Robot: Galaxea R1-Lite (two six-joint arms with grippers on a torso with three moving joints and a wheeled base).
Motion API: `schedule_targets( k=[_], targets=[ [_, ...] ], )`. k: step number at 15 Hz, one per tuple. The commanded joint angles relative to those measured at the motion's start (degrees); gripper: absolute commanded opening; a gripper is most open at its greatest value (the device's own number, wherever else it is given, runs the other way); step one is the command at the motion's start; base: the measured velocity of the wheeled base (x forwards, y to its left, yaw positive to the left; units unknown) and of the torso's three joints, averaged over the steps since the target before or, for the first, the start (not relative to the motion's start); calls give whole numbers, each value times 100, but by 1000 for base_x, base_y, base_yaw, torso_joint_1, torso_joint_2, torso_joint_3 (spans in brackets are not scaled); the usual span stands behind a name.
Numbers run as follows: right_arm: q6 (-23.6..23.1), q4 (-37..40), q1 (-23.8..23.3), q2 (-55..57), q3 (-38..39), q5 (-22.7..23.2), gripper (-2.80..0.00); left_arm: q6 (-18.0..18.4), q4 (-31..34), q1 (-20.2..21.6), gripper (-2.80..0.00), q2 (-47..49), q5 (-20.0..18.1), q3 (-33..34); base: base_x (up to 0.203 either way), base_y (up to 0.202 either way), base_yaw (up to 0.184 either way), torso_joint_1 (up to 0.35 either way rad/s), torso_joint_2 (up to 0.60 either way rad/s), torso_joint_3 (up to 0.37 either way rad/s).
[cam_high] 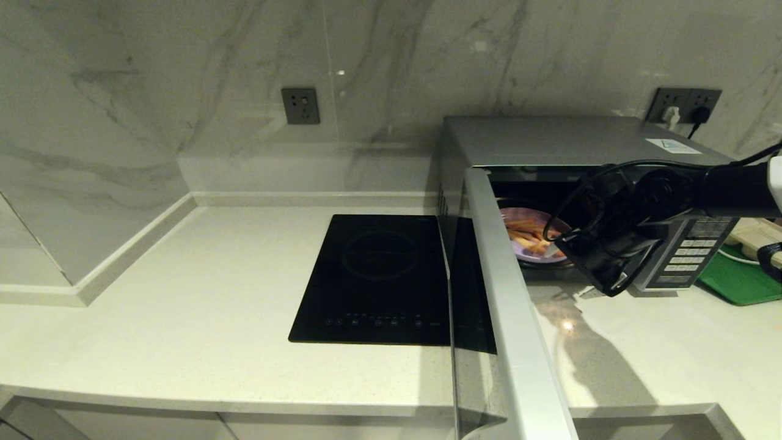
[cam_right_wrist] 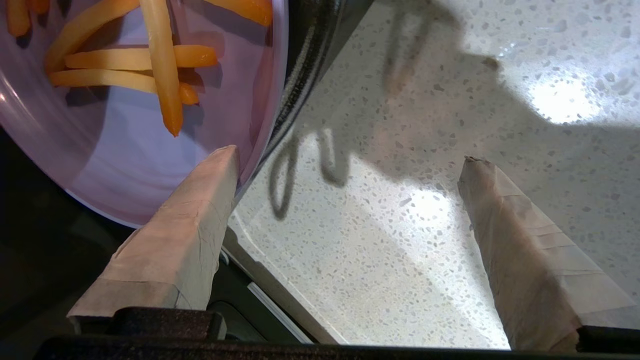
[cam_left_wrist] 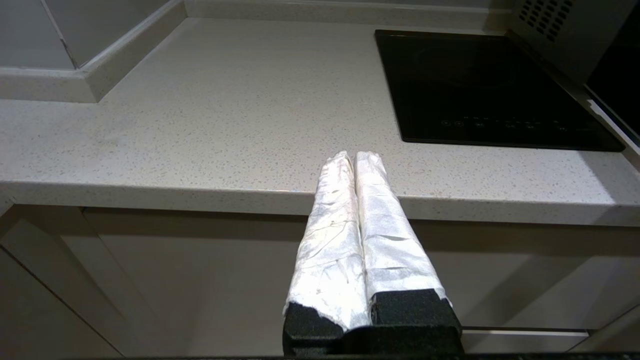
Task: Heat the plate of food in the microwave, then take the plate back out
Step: Take the plate out of the microwave
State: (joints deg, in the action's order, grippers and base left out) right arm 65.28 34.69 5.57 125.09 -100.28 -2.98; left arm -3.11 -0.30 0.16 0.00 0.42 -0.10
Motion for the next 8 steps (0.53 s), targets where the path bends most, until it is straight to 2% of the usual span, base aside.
schedule_targets(
  k=[1, 8],
  targets=[
    [38, 20, -3, -54, 69, 8, 0, 3, -5, 2, -280, 0, 2, 1, 0, 0, 0, 0, 0, 0],
    [38, 2, 6, 112, -27, 26, 0, -6, -5, 2, -280, 0, 2, 1, 0, 0, 0, 0, 0, 0]
  ],
)
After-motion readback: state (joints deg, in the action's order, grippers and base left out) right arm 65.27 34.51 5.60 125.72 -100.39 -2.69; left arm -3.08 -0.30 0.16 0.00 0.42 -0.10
